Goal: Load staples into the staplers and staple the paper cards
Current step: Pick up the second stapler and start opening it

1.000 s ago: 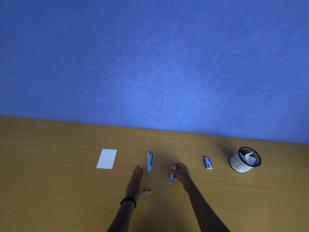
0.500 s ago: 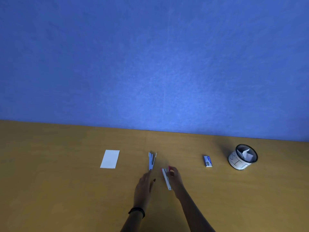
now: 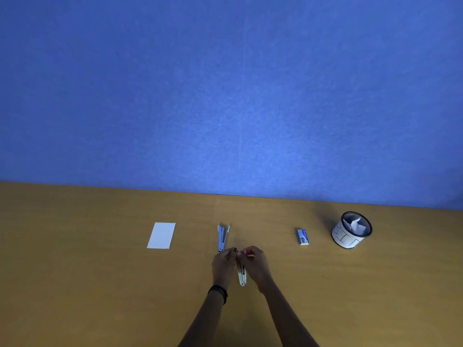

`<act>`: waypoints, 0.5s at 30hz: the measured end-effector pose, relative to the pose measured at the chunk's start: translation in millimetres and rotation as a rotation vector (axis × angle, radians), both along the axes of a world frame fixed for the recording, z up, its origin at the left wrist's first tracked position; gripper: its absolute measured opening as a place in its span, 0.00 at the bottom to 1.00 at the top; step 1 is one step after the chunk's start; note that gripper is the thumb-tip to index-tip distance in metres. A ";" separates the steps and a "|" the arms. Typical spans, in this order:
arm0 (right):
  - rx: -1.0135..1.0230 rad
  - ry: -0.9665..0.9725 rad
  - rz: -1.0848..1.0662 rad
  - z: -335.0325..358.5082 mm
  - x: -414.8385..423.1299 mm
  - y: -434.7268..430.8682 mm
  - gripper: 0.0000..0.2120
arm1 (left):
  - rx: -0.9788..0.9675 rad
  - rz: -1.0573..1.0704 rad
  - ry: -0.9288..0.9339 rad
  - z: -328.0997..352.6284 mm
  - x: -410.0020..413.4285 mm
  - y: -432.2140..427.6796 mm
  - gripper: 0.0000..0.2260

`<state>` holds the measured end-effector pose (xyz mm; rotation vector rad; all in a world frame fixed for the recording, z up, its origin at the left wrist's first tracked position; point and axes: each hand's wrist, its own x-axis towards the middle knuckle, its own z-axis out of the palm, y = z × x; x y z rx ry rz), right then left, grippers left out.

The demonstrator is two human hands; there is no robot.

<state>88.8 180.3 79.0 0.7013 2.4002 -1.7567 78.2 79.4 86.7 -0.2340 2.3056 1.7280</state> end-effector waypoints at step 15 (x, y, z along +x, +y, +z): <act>0.366 0.161 0.234 44.3 7.1 13.7 0.04 | 0.056 0.149 0.216 23.2 10.9 19.1 0.07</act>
